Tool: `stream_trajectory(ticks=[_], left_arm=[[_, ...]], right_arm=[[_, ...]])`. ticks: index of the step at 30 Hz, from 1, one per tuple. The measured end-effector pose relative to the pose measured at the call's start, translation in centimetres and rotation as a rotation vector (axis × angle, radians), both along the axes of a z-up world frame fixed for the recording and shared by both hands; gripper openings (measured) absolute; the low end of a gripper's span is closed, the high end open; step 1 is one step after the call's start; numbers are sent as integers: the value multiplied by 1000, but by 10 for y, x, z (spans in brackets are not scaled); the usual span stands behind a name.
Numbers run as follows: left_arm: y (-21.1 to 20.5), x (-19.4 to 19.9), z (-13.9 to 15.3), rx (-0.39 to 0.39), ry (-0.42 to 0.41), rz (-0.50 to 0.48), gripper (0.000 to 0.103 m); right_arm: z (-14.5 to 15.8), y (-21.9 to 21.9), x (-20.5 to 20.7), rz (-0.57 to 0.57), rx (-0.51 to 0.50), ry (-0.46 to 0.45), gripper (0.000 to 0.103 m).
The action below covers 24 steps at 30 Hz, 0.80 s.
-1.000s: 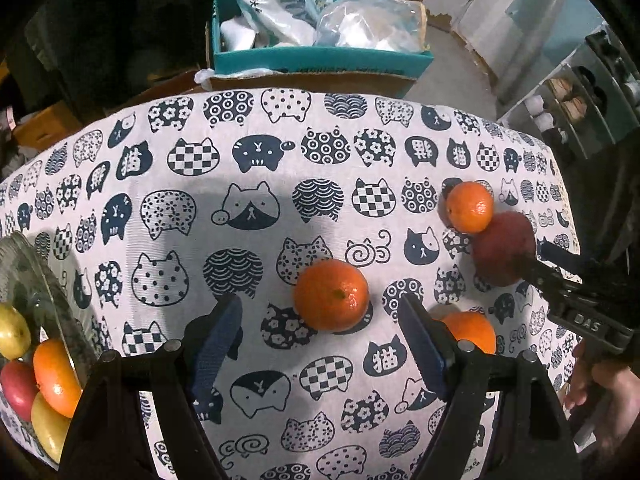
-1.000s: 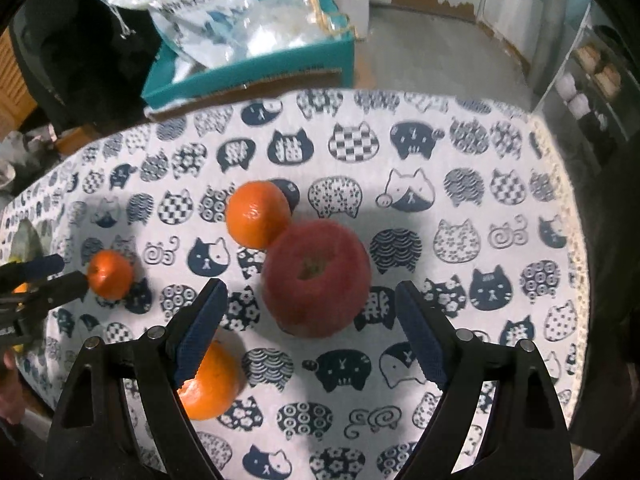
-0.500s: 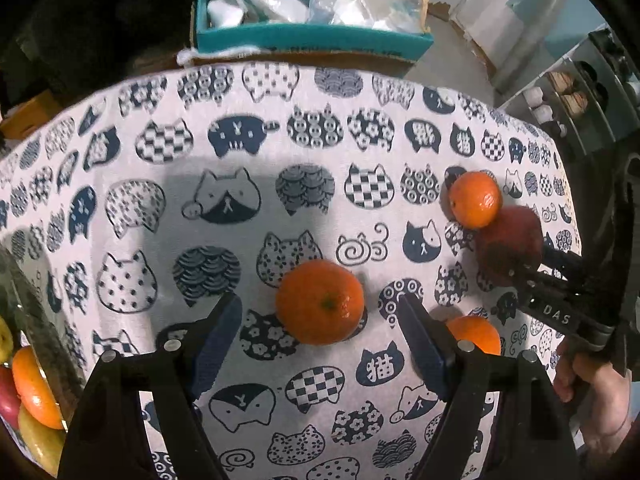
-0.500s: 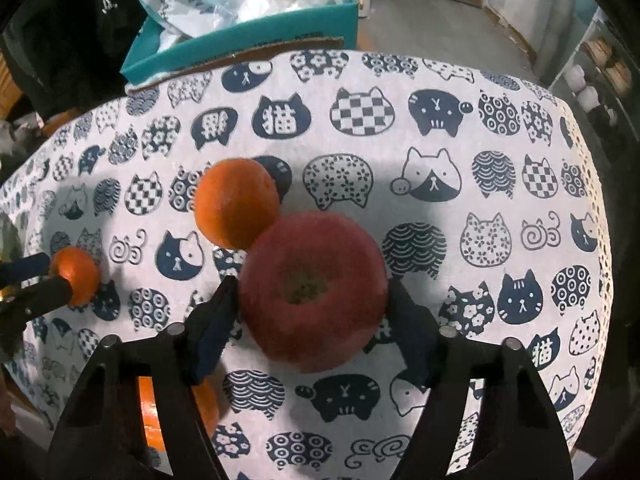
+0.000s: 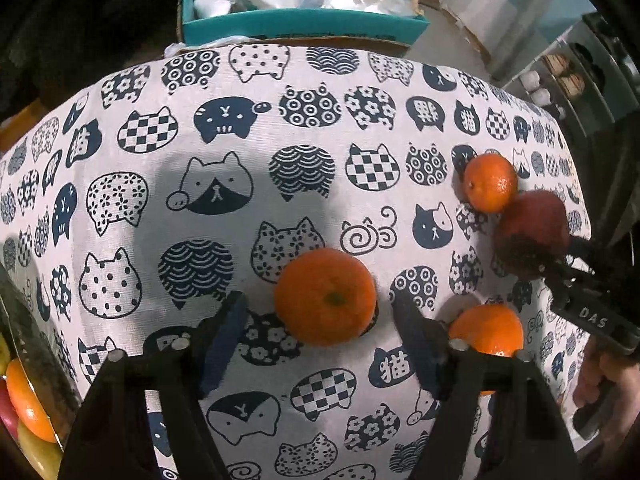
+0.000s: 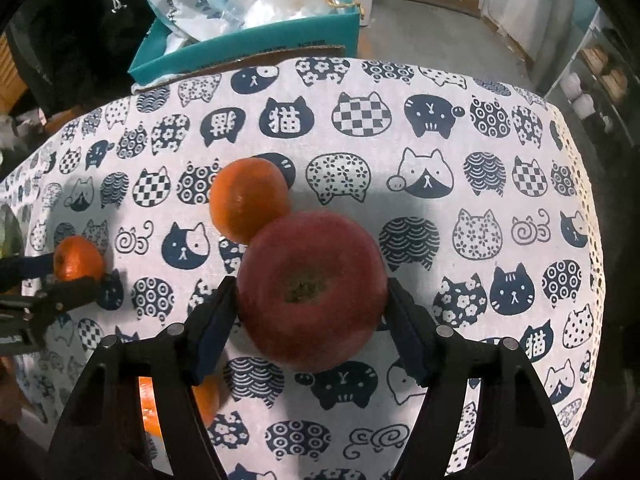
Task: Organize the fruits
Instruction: 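Close the left gripper on the tangerine while the right gripper holds the red apple, then lift the tangerine with the left gripper while the right gripper lifts the red apple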
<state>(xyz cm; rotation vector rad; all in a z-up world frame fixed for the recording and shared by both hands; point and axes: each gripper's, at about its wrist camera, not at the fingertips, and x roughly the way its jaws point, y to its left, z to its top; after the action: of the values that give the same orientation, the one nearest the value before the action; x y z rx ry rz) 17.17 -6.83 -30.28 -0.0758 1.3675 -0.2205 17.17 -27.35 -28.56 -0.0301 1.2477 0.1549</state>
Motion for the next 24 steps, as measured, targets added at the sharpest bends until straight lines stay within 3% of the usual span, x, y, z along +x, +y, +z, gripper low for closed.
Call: stream_trajectory(ticks=[1, 2, 3, 11, 24], left_arm=[[-1, -1, 0, 5, -3, -11, 63], [-2, 0, 0, 7, -4, -18, 51], [-3, 0, 0, 7, -5, -22, 48], [-5, -6, 12, 21, -76, -45, 47], [-13, -28, 69, -8, -189, -85, 47]], right_arm=[[2, 0, -1, 1, 4, -4, 72], [4, 1, -2, 3, 7, -7, 72], [5, 2, -3, 6, 7, -11, 72], [21, 9, -12, 25, 5, -50, 72], [63, 20, -26, 42, 19, -136, 72]])
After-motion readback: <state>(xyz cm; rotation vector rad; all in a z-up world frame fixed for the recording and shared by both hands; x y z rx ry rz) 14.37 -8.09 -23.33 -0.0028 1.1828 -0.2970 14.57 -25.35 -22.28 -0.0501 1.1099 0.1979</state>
